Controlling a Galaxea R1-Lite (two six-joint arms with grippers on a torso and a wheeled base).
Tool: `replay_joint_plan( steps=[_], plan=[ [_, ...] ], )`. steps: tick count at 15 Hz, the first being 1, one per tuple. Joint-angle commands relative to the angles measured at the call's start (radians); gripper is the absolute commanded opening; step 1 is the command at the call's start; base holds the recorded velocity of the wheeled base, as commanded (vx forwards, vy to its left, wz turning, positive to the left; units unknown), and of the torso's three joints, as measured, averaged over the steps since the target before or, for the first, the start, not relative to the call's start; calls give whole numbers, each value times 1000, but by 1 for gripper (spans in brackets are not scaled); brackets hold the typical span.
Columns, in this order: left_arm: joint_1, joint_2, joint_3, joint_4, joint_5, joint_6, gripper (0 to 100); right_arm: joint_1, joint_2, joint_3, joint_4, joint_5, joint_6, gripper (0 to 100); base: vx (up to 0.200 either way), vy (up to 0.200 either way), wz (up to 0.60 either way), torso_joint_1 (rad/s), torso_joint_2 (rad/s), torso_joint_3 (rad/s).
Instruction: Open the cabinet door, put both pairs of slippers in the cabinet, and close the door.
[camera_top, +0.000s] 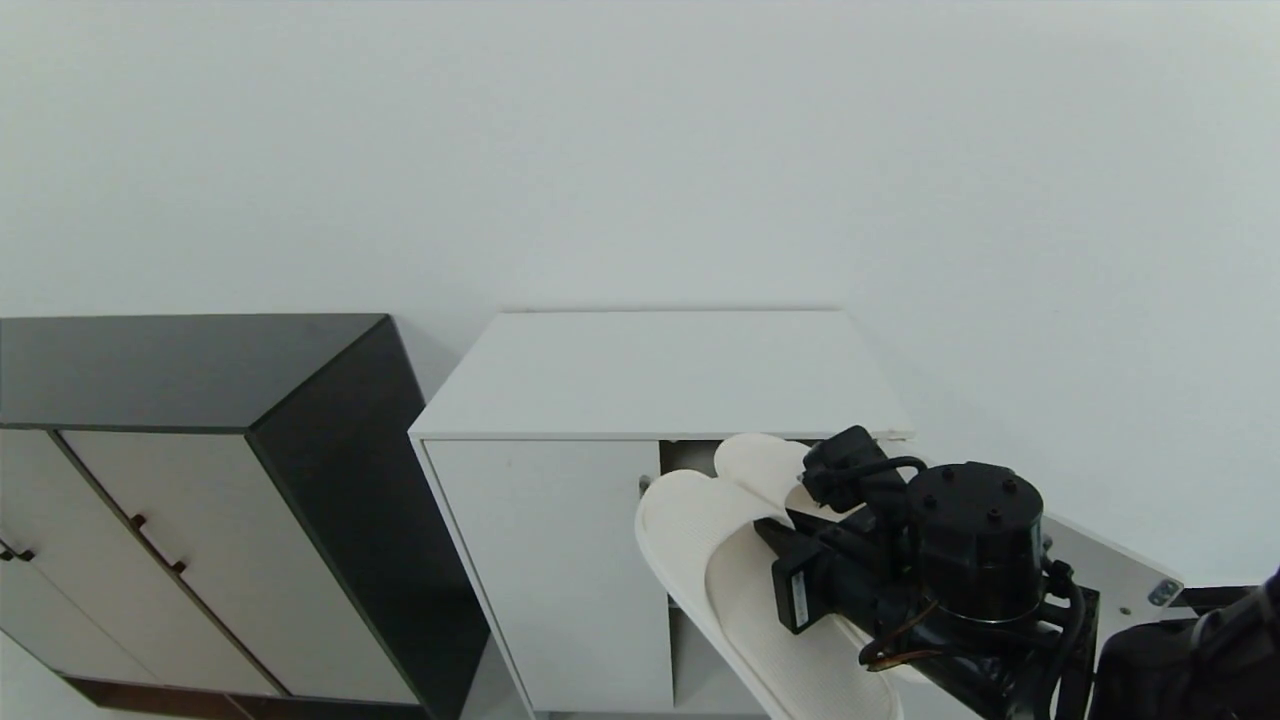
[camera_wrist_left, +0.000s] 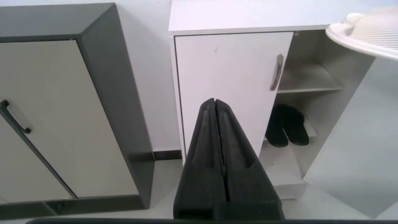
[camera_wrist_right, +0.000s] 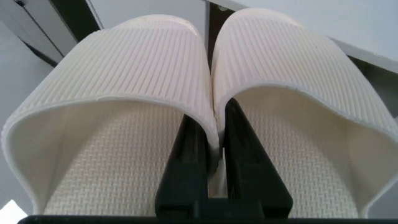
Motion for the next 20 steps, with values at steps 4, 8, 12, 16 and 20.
replay_joint_plan(
  steps=[4,8,12,16,20],
  plan=[
    [0,0,0,0,0,0,0,3,4,5,0,-1,-4,0,0,0,0,-192,441,240],
    [0,0,0,0,0,0,0,3,7,6,0,-1,-4,0,0,0,0,-226,547,315],
    [0,0,0,0,0,0,0,3,12,6,0,-1,-4,0,0,0,0,-214,527,317],
    [0,0,0,0,0,0,0,3,19,6,0,-1,-4,0,0,0,0,-181,505,316],
    [0,0,0,0,0,0,0,3,24,6,0,-1,-4,0,0,0,0,-157,480,319]
  ],
)
